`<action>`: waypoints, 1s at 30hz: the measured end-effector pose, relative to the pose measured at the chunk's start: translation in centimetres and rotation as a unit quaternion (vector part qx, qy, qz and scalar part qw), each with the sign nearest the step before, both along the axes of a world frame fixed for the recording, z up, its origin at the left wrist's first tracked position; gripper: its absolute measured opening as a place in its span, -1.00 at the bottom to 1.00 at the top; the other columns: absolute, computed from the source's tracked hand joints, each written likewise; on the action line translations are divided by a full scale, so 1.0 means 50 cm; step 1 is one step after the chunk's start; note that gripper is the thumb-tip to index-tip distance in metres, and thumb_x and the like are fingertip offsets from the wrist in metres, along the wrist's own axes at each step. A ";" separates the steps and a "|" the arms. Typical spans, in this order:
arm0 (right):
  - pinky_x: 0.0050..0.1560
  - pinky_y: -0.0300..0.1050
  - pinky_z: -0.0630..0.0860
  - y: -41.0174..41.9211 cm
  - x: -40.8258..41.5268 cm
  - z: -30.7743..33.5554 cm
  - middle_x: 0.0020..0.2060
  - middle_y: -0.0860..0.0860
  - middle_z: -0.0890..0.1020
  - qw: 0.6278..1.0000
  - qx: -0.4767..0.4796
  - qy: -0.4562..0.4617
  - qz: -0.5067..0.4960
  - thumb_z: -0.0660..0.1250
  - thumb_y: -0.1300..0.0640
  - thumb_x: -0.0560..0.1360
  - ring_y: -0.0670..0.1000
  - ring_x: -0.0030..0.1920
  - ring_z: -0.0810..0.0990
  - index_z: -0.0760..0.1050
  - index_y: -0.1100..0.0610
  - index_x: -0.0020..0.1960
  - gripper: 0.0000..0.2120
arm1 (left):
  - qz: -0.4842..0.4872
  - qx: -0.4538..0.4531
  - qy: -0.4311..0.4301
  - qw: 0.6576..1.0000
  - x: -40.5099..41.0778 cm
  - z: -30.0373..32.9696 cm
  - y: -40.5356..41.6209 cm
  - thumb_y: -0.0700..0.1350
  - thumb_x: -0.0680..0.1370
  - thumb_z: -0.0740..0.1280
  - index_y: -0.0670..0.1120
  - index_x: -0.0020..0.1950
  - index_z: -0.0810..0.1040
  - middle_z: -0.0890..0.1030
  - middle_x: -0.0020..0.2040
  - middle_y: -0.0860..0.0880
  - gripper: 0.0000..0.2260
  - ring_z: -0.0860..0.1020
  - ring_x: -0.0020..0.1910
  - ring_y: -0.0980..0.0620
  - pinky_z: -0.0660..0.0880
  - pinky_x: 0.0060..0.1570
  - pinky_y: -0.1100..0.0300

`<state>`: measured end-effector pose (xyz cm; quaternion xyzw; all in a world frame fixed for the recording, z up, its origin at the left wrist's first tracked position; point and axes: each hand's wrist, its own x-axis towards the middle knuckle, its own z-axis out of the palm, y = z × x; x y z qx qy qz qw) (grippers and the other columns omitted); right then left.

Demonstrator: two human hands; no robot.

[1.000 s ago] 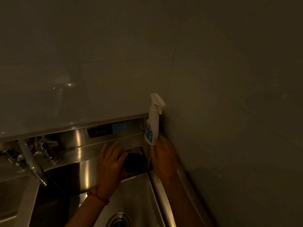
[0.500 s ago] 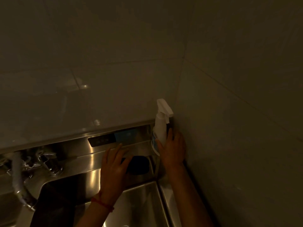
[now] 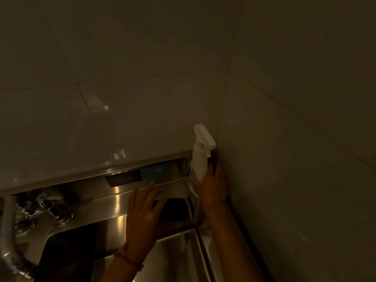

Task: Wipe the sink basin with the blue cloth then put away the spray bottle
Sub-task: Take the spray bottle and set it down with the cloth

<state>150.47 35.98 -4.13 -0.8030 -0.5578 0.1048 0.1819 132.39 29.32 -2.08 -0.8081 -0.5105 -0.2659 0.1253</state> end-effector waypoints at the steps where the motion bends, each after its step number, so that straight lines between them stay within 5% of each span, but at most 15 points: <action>1: 0.44 0.05 0.19 0.001 -0.001 -0.001 0.51 0.10 0.11 1.000 0.005 0.006 0.001 0.18 -0.31 0.49 0.12 0.48 0.15 0.08 0.11 0.51 -0.23 | 0.001 -0.001 0.002 1.000 0.001 0.000 0.000 -0.08 0.13 0.62 -0.18 -0.10 0.67 0.64 0.03 -0.25 -0.60 0.52 0.13 -0.32 0.28 0.15 -0.28; 8: 0.47 -0.01 0.02 0.002 -0.014 -0.017 0.54 0.08 0.04 0.998 0.061 0.027 0.014 0.24 -0.19 0.51 0.06 0.52 0.07 0.16 0.18 0.50 -0.29 | -0.003 -0.018 0.000 1.000 0.007 -0.004 -0.001 -0.15 0.01 0.66 -0.19 -0.13 0.67 0.65 -0.01 -0.27 -0.53 0.56 0.06 -0.35 0.33 0.10 -0.30; 15: 0.18 0.38 0.37 -0.013 -0.040 -0.012 0.19 0.29 0.57 0.983 0.178 -0.020 0.034 0.64 0.05 0.15 0.31 0.20 0.55 0.60 0.35 0.00 -0.45 | 0.014 -0.026 -0.004 1.000 -0.002 -0.016 -0.011 -0.16 0.04 0.64 -0.17 -0.11 0.67 0.64 0.01 -0.24 -0.54 0.55 0.08 -0.32 0.27 0.16 -0.24; 21: 0.49 0.09 -0.06 -0.028 -0.043 -0.031 0.50 0.11 0.20 0.987 0.140 0.006 0.072 0.37 -0.11 0.46 0.14 0.52 0.10 0.38 0.22 0.37 -0.39 | 0.028 -0.019 -0.007 0.999 -0.010 -0.010 -0.034 -0.19 0.00 0.66 -0.16 -0.11 0.67 0.65 0.02 -0.24 -0.51 0.56 0.08 -0.32 0.28 0.15 -0.25; 24: 0.50 0.07 -0.07 -0.045 -0.047 -0.024 0.50 0.11 0.20 0.985 0.156 0.003 0.080 0.37 -0.12 0.46 0.13 0.52 0.10 0.37 0.23 0.38 -0.38 | 0.029 -0.008 -0.009 1.000 -0.016 -0.004 -0.050 -0.20 -0.03 0.66 -0.17 -0.12 0.67 0.65 0.01 -0.24 -0.49 0.56 0.08 -0.32 0.31 0.13 -0.29; 28: 0.33 0.32 0.24 -0.079 -0.069 -0.007 0.28 0.25 0.50 0.974 0.209 -0.029 0.084 0.59 0.02 0.26 0.29 0.32 0.45 0.60 0.33 0.02 -0.51 | 0.030 0.004 -0.010 0.999 -0.024 0.004 -0.076 -0.20 -0.05 0.66 -0.17 -0.14 0.67 0.66 -0.02 -0.23 -0.50 0.57 0.06 -0.32 0.33 0.12 -0.30; 30: 0.34 0.32 0.24 -0.094 -0.079 -0.001 0.28 0.26 0.50 0.971 0.218 -0.031 0.093 0.58 0.03 0.26 0.31 0.32 0.43 0.60 0.34 0.01 -0.52 | 0.031 0.008 -0.011 0.999 -0.030 0.008 -0.090 -0.20 -0.04 0.66 -0.17 -0.14 0.68 0.66 -0.03 -0.22 -0.50 0.57 0.06 -0.32 0.32 0.12 -0.29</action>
